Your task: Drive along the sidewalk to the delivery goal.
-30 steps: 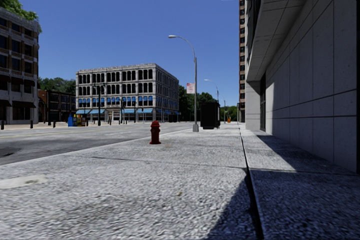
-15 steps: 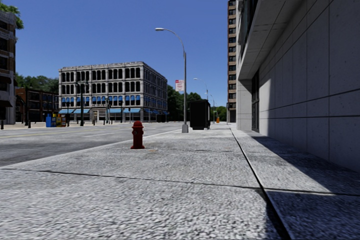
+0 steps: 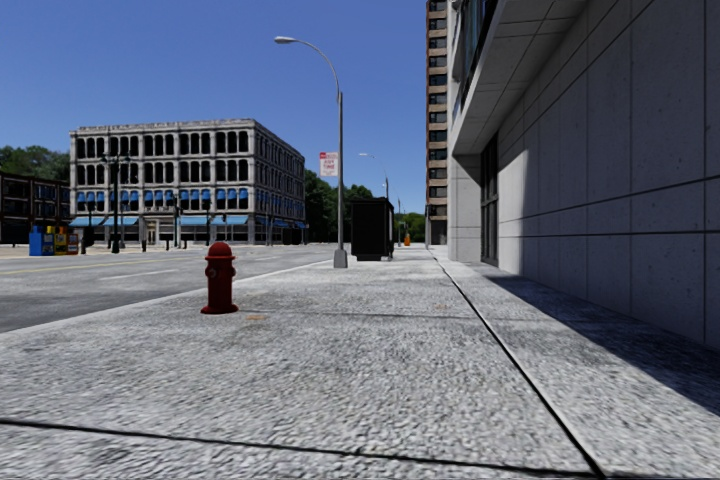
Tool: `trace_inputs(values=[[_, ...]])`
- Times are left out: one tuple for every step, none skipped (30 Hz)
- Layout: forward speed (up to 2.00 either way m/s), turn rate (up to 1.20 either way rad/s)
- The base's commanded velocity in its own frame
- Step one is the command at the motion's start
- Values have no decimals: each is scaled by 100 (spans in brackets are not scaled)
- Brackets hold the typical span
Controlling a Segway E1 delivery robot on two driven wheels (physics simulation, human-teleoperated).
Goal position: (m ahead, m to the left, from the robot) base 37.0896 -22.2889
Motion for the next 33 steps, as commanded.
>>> trace_inputs(values=[[200, -29], [200, -29], [200, -29], [200, -29], [200, -29], [200, -29], [200, -29], [200, -29], [200, -29], [200, -29], [200, -29], [200, -29], [200, -29], [200, -29], [200, -29], [200, -29], [200, -29], [200, -29], [200, -29], [200, -29], [200, -29], [200, -29], [200, -29], [200, -29], [200, -29], [200, -29], [200, -29], [200, -29], [200, -29], [200, -29], [200, -19], [200, -19], [200, 0]])
